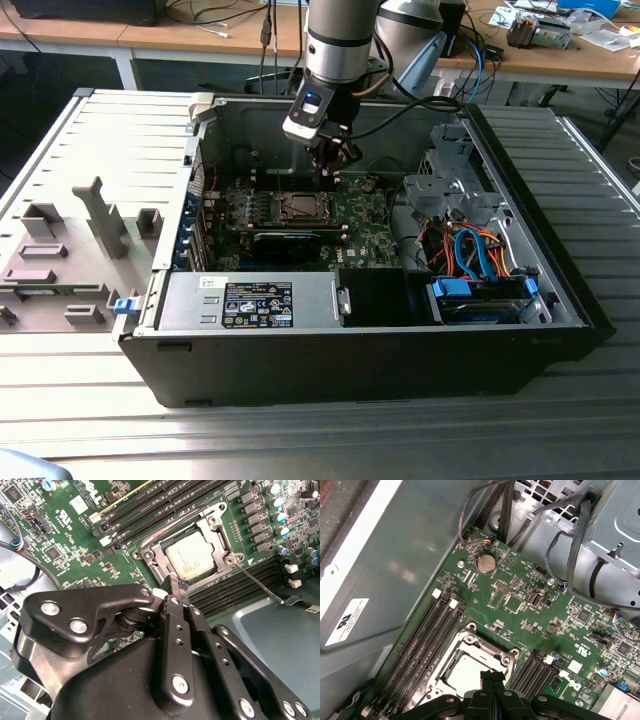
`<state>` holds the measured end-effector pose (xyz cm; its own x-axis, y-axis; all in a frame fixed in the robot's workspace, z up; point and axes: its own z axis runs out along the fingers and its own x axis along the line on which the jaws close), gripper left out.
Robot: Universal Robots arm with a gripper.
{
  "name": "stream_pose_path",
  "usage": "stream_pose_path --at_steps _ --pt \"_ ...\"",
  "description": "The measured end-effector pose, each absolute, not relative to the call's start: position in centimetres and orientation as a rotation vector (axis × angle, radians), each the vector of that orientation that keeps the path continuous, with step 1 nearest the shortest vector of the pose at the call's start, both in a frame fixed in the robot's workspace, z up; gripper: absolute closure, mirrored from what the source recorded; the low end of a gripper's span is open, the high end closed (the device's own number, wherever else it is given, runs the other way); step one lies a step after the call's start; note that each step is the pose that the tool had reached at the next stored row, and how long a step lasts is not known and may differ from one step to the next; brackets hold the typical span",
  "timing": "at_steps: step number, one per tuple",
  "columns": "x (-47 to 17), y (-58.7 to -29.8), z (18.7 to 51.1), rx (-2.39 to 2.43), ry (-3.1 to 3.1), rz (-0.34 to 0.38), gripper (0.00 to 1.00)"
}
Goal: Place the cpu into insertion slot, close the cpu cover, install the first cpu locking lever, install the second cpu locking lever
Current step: 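Install the first cpu locking lever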
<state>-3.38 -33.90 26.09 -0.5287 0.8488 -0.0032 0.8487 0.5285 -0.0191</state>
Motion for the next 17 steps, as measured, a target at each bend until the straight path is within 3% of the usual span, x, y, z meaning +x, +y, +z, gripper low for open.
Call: stream_pose_path --at_steps 17 --pt "-3.38 -33.90 26.09 -1.470 -2.769 0.029 0.89"
